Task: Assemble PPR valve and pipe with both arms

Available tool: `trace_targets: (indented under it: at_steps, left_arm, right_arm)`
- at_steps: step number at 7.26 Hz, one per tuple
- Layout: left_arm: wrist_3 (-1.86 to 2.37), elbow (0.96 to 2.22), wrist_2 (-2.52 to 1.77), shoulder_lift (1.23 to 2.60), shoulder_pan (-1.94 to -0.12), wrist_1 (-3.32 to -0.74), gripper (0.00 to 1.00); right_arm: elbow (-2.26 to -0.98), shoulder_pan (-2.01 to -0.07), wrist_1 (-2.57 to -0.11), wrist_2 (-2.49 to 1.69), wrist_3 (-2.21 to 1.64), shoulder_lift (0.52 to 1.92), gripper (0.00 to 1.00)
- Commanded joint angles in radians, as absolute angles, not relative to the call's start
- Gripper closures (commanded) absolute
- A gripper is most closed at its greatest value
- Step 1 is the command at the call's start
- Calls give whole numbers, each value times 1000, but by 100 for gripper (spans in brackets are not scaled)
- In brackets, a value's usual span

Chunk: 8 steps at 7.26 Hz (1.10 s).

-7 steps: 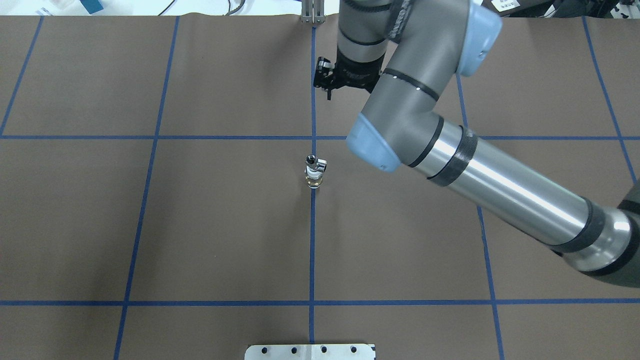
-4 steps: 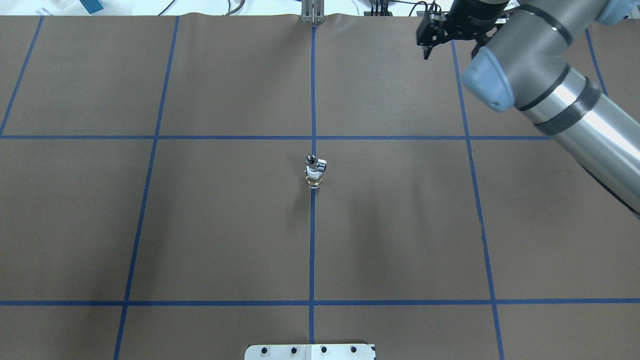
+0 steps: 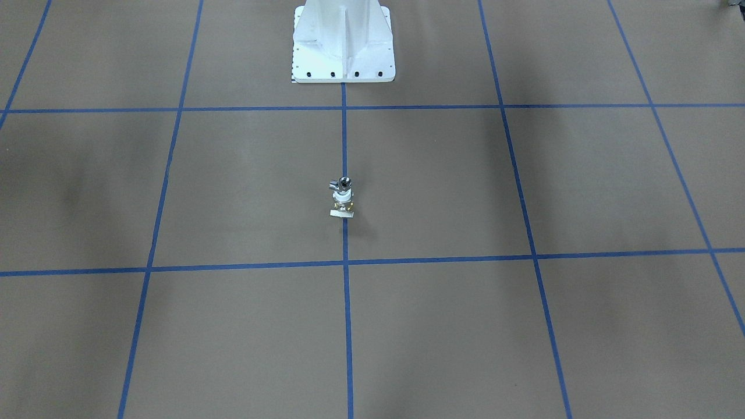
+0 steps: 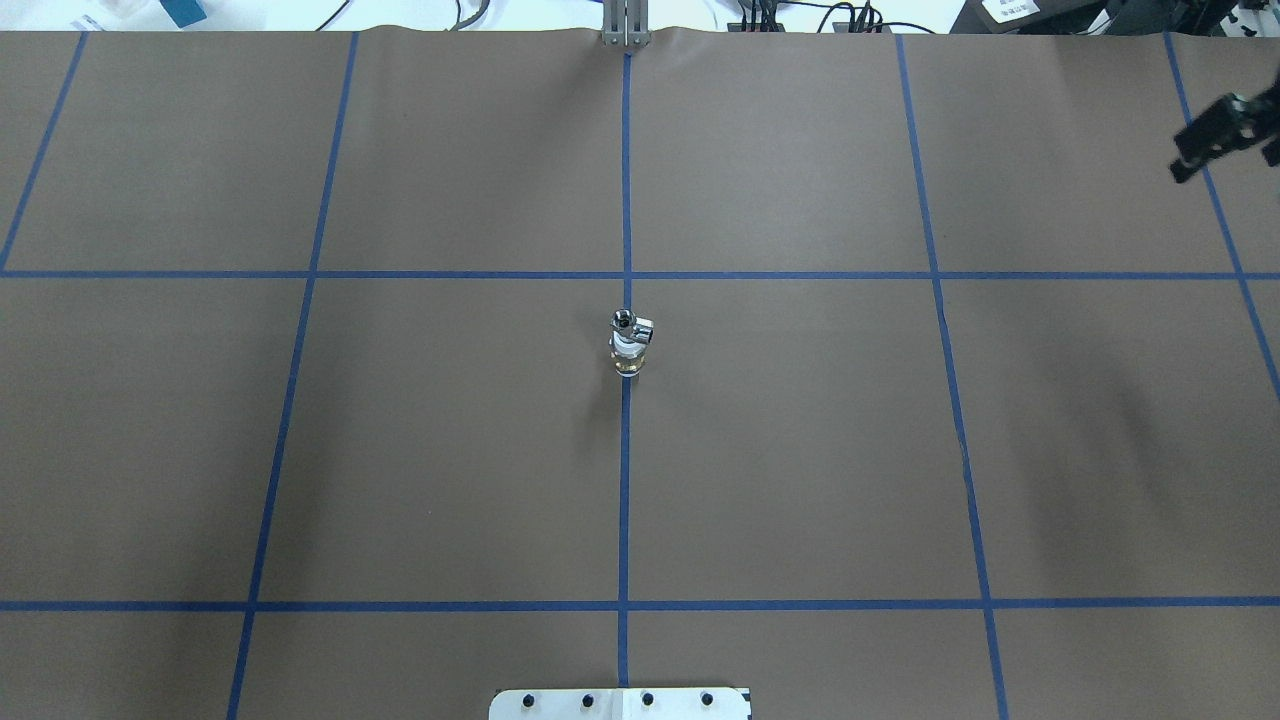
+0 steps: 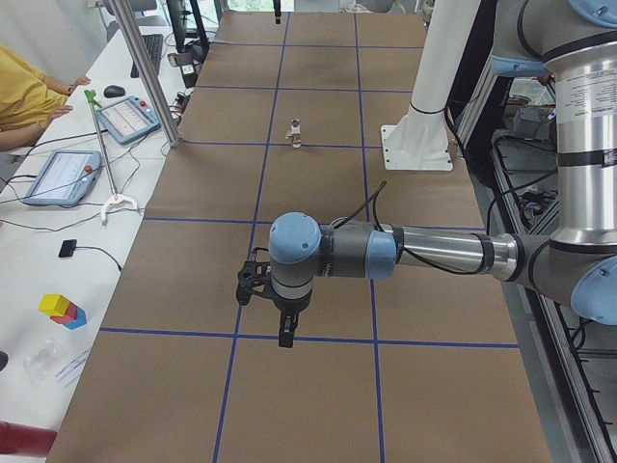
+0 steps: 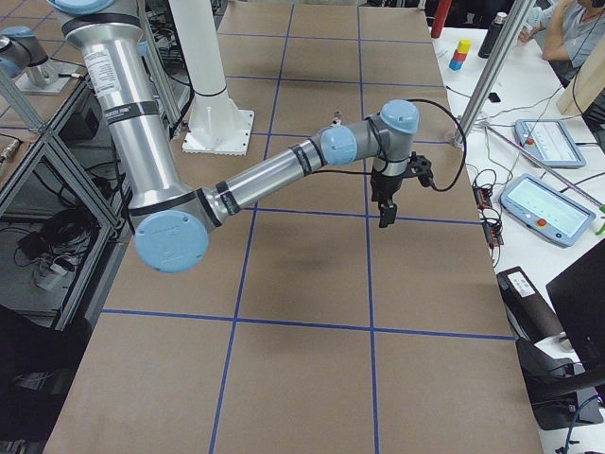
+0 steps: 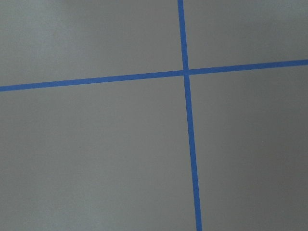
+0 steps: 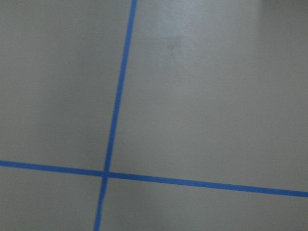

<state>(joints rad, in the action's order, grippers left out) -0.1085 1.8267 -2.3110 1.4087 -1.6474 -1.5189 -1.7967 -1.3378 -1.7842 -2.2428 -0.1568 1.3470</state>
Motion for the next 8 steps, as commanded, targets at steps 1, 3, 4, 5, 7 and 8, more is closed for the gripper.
trace_targets:
  at_steps: [1,3,4,5,7,8]
  left_arm:
    - [-113,1841,-2333,1401,-1649,-1526,0]
    - [-114,1845,-2332,1402,-1651,-1537,0]
    - [-114,1871,-2332,1401,-1651,-1543,0]
    - [-114,1878,-2330,1396,-1651,-1542,0]
    - [-112,1882,-2330,1391,-1652,-1543,0]
    - [-112,1879,-2329,1388,-1652,-1542,0]
  right_arm:
    - [-1813,-1449,-1674,-2255,-2,1568,1]
    - [-1813,-1485,-1540,-2276,-3,1699,1]
    - [-1809,-1497,-1539,-2272,-3,1701,1]
    - [-1809,-1505,-1539,-2270,-8,1709,1]
    - [-1809,-1511,-1539,-2264,-9,1717,1]
    - [-1806,-1511,-1539,-2270,-14,1715,1]
